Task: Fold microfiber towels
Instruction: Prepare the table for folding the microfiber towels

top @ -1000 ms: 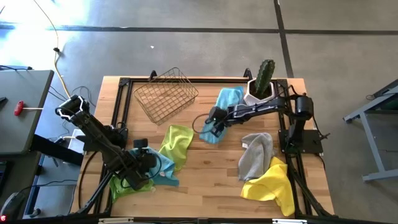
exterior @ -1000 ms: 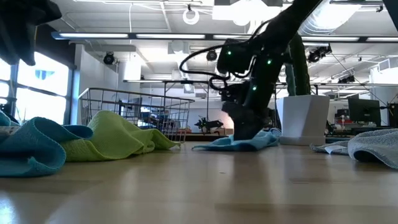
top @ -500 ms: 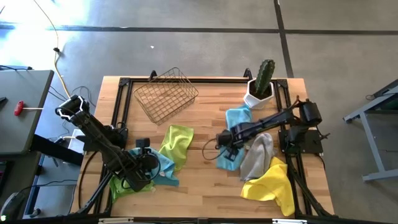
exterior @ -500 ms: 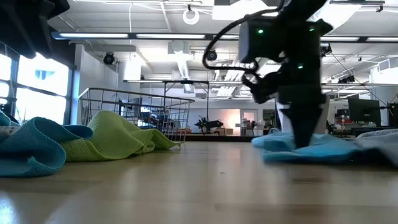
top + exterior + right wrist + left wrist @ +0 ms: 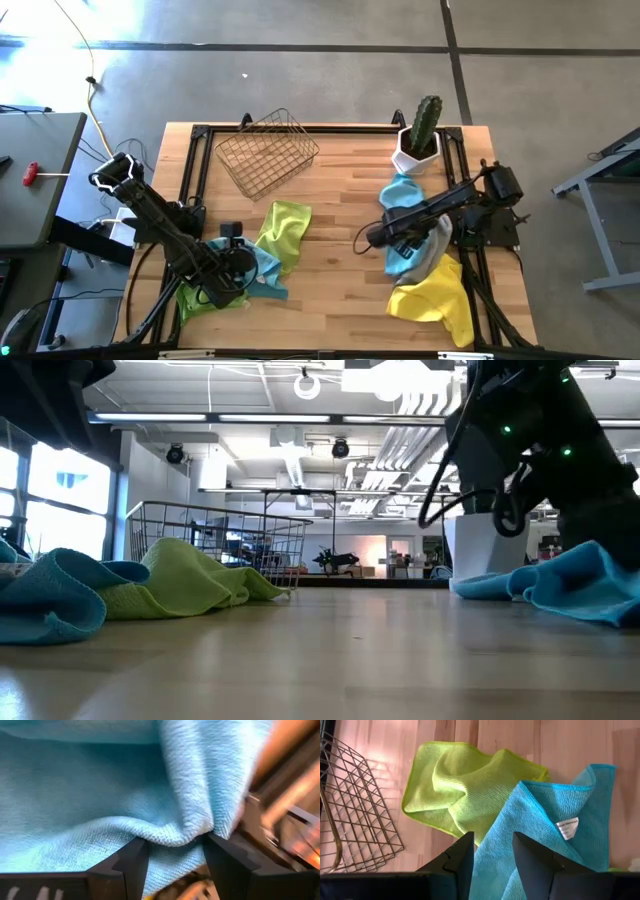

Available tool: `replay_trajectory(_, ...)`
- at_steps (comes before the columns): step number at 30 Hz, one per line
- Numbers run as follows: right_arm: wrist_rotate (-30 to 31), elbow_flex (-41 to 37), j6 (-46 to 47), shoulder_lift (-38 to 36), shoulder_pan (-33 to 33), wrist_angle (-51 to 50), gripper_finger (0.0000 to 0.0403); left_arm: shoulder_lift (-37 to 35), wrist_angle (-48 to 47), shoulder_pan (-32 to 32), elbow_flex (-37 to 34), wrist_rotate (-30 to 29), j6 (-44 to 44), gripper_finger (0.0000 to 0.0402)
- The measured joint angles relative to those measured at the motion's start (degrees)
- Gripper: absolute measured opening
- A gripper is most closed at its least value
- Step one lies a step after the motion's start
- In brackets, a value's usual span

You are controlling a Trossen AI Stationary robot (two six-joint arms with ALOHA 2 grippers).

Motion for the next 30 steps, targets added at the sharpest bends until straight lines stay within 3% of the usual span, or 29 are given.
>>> replay_trajectory(9, 4.75, 0.24, 4.57, -1.87, -0.04, -7.87, 0.0181, 0.00, 0.26, 0.00, 0.00, -3.12, 0.21, 0.0126)
replay_trajectory(24, 8.49, 0.24, 3.96, -1.76, 0.19, -7.64, 0.0181, 0.00, 1.96, 0.01, 0.00, -6.39, 0.21, 0.0126)
replay_trajectory(30, 13.65, 0.26, 7.97, -1.76, 0.57, -4.99, 0.0181, 0.00, 2.23, 0.00, 0.00, -6.39, 0.21, 0.0126)
